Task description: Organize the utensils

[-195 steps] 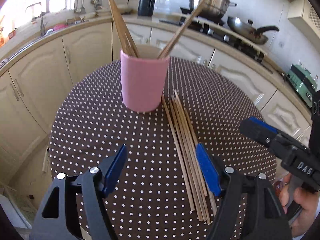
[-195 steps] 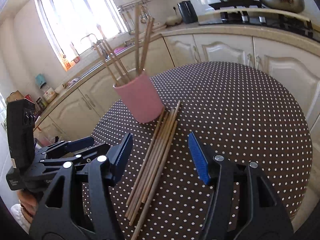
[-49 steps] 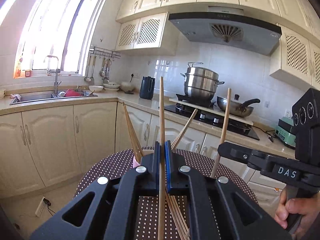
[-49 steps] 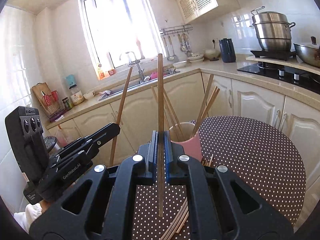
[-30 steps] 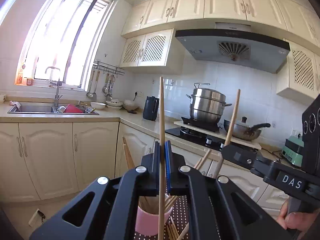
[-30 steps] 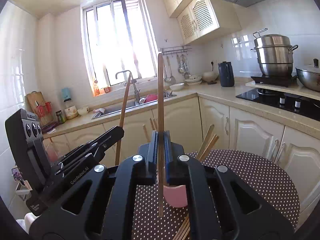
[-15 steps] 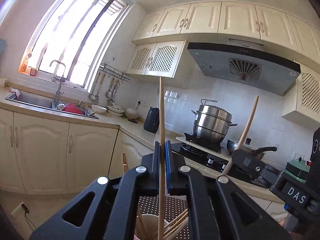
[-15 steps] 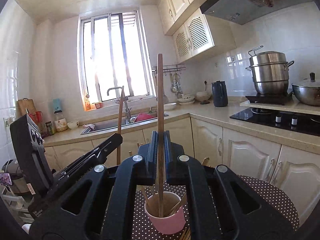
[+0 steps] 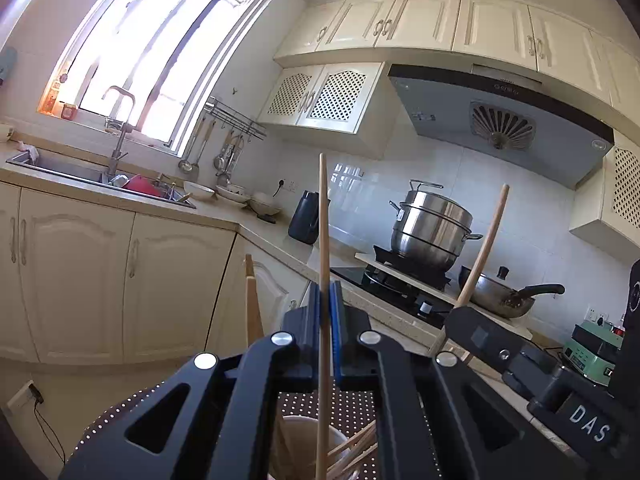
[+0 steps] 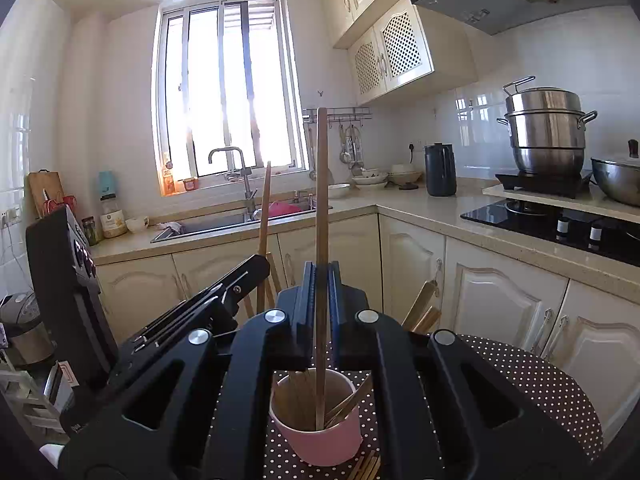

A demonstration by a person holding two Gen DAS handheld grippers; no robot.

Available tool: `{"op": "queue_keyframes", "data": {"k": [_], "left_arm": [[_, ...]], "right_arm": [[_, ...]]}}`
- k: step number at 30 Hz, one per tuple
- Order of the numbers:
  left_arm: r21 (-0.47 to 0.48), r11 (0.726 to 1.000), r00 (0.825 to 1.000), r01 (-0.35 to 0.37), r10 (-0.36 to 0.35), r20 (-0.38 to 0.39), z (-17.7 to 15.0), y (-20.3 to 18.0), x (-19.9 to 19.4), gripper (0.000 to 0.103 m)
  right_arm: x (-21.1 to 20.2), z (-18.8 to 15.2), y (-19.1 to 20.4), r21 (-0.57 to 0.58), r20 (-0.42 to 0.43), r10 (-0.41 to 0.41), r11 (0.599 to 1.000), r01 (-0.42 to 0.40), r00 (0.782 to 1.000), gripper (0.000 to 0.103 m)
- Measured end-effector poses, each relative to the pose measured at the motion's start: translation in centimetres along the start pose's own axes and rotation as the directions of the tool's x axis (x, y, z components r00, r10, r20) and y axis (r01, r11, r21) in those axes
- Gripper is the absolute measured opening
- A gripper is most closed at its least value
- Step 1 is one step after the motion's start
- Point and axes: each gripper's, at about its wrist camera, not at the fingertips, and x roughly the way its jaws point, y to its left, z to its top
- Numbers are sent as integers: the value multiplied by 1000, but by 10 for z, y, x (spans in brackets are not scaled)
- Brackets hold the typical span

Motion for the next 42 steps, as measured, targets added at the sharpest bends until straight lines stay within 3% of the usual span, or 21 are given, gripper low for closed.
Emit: {"op": "queue_keyframes", "data": {"k": [8, 11, 16, 21, 31, 42], "left_arm": [[44, 999, 999, -22, 23, -30, -23, 4, -7, 5], [13, 1000, 999, -7, 7, -32, -19, 9, -8, 5], [16, 999, 997, 36, -37, 65, 4, -1, -18, 5], [53, 998, 992, 35, -41, 122, 10, -14, -11, 5], [76, 997, 996, 11, -18, 91, -12, -15, 6, 5], [93, 996, 997, -9, 1, 80, -21, -7, -9, 6]], "right_arm": [[5, -19, -1, 2, -43, 13, 1000, -13, 999, 7], [6, -25, -1, 1, -55, 6, 1000, -6, 998, 7], [6, -28, -6, 27, -60, 11, 1000, -9, 998, 7], [7, -29, -10, 41, -63, 24, 999, -22, 998, 7], [10, -36, -15, 63, -72, 41, 997, -37, 997, 7], [10, -41, -12, 73, -81, 41, 997, -35, 996, 7]]}}
